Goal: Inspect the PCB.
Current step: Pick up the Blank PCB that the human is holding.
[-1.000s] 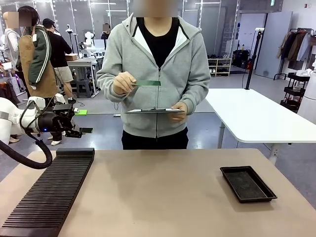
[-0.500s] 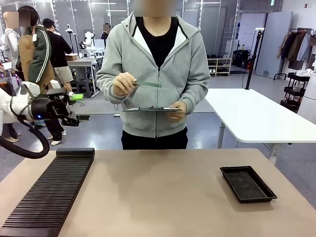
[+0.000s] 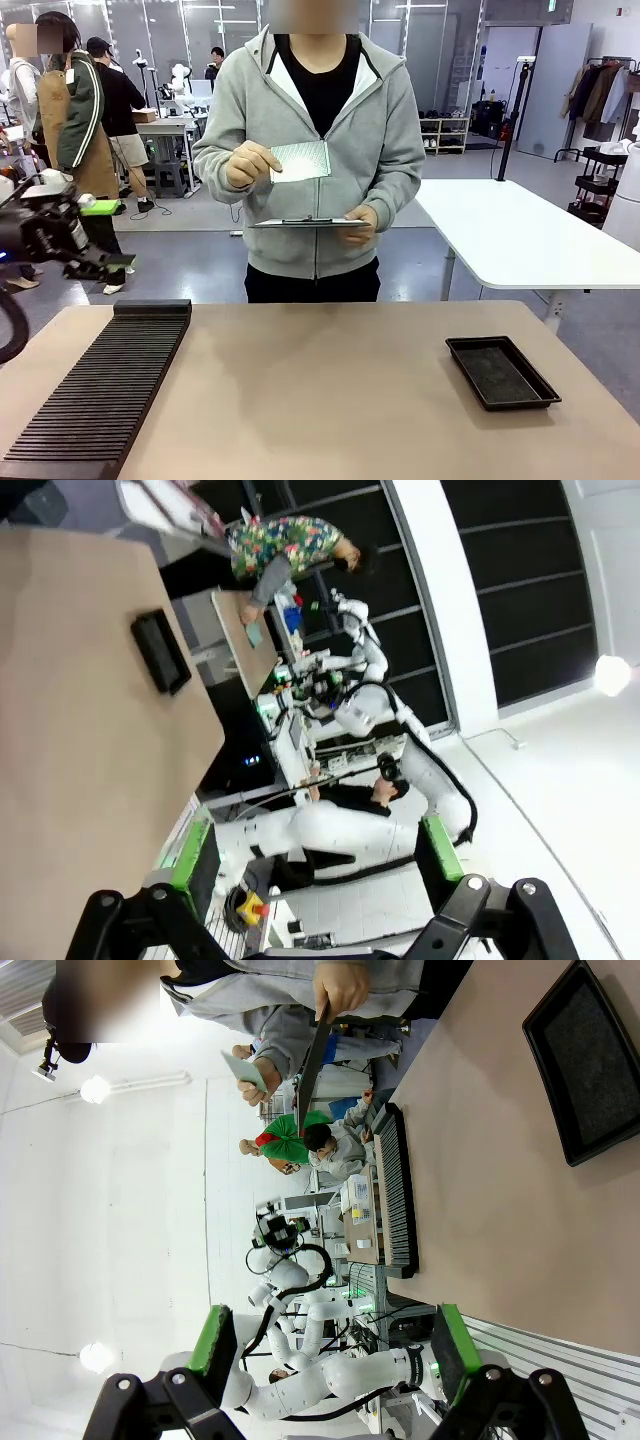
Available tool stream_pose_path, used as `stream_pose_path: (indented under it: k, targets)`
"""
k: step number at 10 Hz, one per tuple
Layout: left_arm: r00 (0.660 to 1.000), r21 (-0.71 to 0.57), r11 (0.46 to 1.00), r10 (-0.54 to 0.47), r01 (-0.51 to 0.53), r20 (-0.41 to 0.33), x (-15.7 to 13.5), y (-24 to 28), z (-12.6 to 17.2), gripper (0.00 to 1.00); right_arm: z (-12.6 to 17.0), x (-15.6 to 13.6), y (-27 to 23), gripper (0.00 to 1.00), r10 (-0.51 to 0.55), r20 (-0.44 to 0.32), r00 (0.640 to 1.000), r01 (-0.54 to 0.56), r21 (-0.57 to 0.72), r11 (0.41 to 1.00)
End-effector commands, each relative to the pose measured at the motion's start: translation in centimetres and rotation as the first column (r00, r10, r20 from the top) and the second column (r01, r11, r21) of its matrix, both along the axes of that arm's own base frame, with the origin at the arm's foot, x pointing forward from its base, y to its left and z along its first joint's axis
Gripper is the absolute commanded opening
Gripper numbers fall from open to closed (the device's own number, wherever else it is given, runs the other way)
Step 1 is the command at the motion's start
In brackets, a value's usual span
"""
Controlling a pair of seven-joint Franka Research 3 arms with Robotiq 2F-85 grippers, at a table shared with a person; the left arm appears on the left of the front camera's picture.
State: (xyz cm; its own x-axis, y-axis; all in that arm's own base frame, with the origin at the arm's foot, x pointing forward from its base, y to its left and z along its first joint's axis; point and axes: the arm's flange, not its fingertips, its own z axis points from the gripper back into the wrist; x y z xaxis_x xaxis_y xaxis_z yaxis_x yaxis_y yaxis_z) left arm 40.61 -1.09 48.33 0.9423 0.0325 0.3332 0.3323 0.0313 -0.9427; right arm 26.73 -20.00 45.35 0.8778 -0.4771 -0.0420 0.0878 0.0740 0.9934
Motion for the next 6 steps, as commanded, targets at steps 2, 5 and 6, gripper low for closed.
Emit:
stream_pose_path:
  k: [2, 5, 6]
  targets:
    - [0.995, 0.027, 0.996, -0.086, 0.085, 0.041, -5.3, 3.6, 0.0, 1.00, 0.3, -0.1, 0.0, 1.00, -0.002, 0.008, 1.000, 0.002, -0.004, 1.000]
    - [0.994, 0.047, 0.995, -0.089, 0.086, 0.067, -9.3, 7.5, -1.1, 1.00, 0.3, -0.1, 0.0, 1.00, -0.002, 0.008, 1.000, 0.002, -0.004, 1.000]
    - [0.997, 0.054, 0.998, -0.035, 0.031, 0.062, -10.3, 8.0, -1.6, 1.00, 0.3, -0.1, 0.0, 1.00, -0.002, 0.008, 1.000, 0.002, -0.004, 1.000]
